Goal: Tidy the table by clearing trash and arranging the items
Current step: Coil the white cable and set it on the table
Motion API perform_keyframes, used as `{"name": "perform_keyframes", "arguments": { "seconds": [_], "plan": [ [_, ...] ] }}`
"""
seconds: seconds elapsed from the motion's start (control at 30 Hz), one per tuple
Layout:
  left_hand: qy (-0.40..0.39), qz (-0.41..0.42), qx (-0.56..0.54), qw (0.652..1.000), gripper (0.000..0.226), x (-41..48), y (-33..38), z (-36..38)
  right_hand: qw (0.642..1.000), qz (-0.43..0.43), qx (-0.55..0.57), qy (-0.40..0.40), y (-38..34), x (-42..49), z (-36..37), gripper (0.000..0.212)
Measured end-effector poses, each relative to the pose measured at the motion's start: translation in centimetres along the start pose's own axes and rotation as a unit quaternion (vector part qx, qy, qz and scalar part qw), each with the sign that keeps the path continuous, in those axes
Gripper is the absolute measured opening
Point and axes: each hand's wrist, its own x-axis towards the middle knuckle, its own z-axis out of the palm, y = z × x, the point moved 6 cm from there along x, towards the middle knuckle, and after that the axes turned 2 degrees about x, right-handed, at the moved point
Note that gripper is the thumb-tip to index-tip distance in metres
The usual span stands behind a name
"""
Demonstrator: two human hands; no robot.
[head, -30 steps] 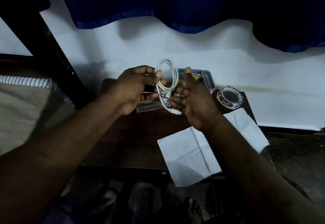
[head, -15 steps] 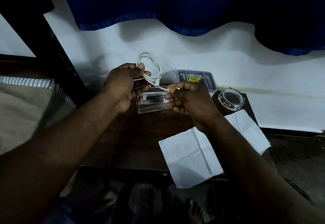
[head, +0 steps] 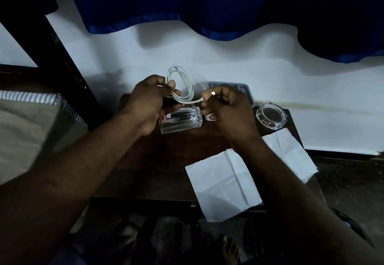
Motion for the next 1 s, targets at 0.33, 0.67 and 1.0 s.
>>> {"name": "perform_keyframes", "arguments": {
  "seconds": [0.33, 0.67, 1.0],
  "plan": [
    [-0.127, 0.044, 0.089, 0.987, 0.007, -1.2, 0.1, 2.4, 0.994, -0.069, -0.015, 0.085, -0.8, 0.1, -1.0, 0.009],
    [-0.042, 0.004, 0.01, 0.999, 0.005, -0.6, -0.2, 1.0, 0.985, -0.093, -0.112, 0.089, -1.0, -0.4, -0.4, 0.022],
    [0.022, -0.007, -0.015, 1.0, 0.015, -0.3, -0.1, 0.1, 0.965, -0.139, -0.102, -0.2, -1.1, -2.4, 3.9, 0.033]
  ]
}}
